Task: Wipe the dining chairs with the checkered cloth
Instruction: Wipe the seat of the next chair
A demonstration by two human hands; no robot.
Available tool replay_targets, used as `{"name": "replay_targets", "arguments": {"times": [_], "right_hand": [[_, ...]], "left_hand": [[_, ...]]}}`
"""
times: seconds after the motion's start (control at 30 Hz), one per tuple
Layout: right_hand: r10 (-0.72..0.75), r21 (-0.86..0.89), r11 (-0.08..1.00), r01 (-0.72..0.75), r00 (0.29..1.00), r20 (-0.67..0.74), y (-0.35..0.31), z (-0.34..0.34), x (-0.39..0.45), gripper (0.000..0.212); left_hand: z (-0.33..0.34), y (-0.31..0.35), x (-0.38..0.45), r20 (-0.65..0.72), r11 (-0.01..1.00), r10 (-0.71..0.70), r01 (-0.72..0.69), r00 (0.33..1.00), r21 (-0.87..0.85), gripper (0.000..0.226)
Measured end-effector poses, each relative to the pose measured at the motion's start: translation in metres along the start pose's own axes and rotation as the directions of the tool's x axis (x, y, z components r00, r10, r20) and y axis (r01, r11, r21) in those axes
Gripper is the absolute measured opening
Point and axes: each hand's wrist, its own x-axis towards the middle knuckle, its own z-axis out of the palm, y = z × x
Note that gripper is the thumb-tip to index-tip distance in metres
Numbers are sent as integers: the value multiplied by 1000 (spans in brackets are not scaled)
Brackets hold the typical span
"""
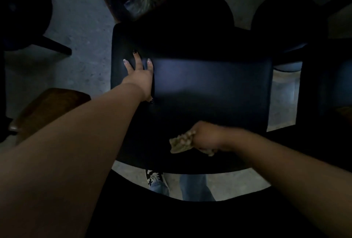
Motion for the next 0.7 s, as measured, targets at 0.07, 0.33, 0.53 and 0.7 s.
{"name": "replay_targets", "arguments": {"times": [0.07, 0.33, 0.53, 0.7], "right_hand": [[-1, 72, 997, -1, 1000, 23, -8, -42, -1, 38], [-214, -6, 936, 351, 559, -801, -43, -186, 60, 48], [-272, -535, 823, -192, 694, -666, -21, -166, 111, 63], [-314, -551, 824, -132, 703, -638, -6, -122, 90, 60]], "left_hand": [[1, -1, 1, 2, 1000, -2, 2, 1000, -9, 128], [3, -1, 3, -3, 1000, -16, 16, 1000, -14, 127], [7, -1, 5, -11, 1000, -21, 21, 1000, 2, 129], [6, 1, 4, -9, 999, -36, 36, 999, 21, 127]]}}
